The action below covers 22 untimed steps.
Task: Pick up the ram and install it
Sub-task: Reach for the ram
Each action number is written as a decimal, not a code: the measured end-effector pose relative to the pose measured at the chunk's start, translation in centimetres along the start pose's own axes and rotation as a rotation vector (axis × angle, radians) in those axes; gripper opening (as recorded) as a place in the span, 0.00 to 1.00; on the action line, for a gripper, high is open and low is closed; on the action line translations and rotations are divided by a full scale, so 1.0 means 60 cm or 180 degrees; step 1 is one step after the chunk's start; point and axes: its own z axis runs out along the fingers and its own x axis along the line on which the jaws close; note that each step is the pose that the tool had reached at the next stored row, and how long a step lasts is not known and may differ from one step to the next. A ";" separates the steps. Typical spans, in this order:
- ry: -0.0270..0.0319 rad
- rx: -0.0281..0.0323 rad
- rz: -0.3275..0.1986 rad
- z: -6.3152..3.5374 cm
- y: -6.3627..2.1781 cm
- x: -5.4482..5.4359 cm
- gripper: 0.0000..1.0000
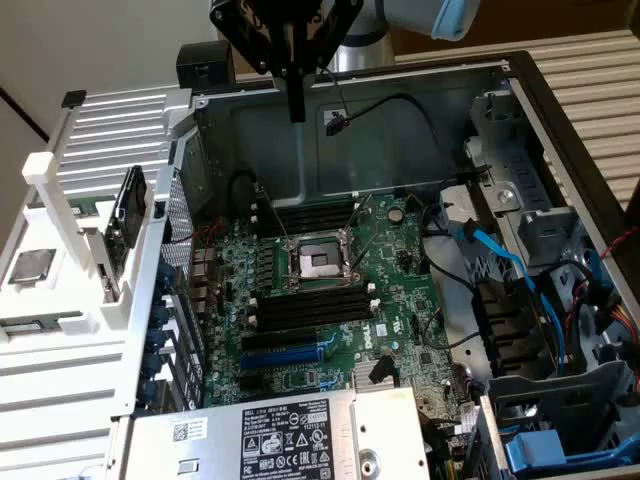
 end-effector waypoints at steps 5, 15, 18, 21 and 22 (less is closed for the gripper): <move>0.0000 0.0000 0.0000 0.000 0.000 0.000 0.10; -0.0001 0.0003 0.0000 0.000 0.000 0.004 0.10; -0.0004 0.0002 0.0000 0.000 -0.001 0.014 0.10; -0.0010 0.0002 -0.0001 -0.001 -0.002 0.028 0.10; -0.0010 0.0002 -0.0001 -0.001 -0.002 0.034 0.10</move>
